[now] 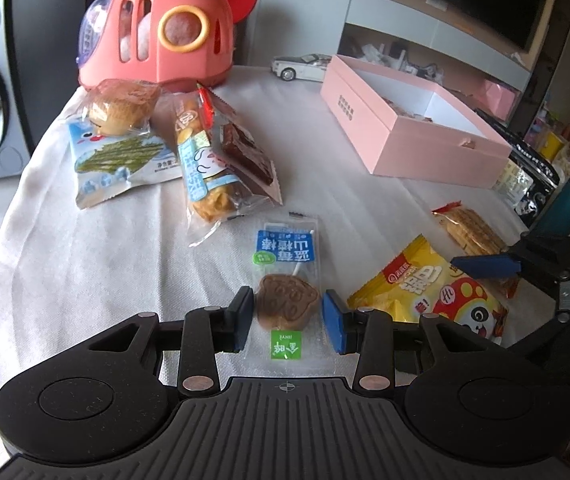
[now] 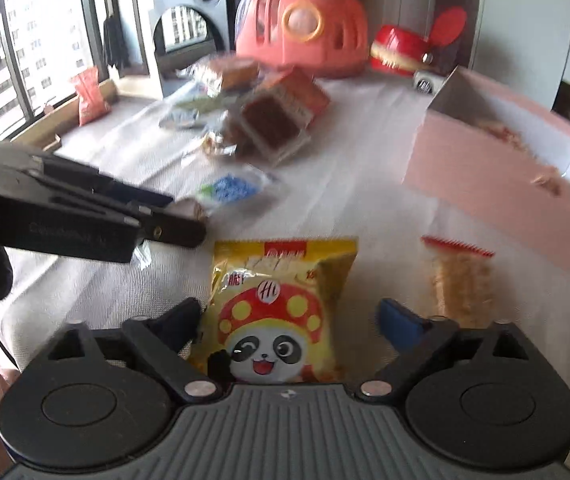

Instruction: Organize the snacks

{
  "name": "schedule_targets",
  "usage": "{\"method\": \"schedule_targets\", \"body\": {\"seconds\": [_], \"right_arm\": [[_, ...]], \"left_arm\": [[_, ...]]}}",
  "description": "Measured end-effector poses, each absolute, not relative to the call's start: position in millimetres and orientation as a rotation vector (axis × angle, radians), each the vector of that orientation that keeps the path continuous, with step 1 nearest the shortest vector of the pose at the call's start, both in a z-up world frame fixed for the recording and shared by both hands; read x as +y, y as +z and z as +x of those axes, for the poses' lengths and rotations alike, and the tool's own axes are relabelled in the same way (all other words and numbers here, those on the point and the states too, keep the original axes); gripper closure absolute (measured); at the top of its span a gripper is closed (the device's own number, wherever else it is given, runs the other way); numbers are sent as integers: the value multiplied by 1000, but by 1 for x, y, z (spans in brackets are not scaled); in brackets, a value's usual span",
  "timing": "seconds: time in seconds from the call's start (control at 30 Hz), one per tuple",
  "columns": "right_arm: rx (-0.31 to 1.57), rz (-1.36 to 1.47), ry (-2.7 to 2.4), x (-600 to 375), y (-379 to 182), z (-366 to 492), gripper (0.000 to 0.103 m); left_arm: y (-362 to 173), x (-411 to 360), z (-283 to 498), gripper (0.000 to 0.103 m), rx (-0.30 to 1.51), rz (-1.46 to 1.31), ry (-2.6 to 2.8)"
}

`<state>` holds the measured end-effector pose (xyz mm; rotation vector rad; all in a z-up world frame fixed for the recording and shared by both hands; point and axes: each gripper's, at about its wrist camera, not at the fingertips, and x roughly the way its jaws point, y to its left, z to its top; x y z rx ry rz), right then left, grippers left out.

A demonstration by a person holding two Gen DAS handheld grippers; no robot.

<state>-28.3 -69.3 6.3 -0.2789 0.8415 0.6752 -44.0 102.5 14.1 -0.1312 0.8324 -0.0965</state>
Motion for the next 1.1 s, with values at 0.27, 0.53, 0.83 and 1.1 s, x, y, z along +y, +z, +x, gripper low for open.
{"method": "schedule_targets", "body": {"seconds": [0.27, 0.53, 0.83, 1.1], "right_arm": [[812, -279, 677, -79, 13, -38, 38], [816, -274, 616, -112, 19, -39, 38], [759, -346, 583, -112, 13, -54, 17], [804, -221, 585, -117, 12, -36, 33]], "left_arm": [[13, 91, -44, 59, 831, -68, -65], [13, 74, -48, 59, 846, -83, -196], [12, 81, -45, 59, 849, -151, -207], [12, 71, -49, 59, 832, -82, -196]]}}
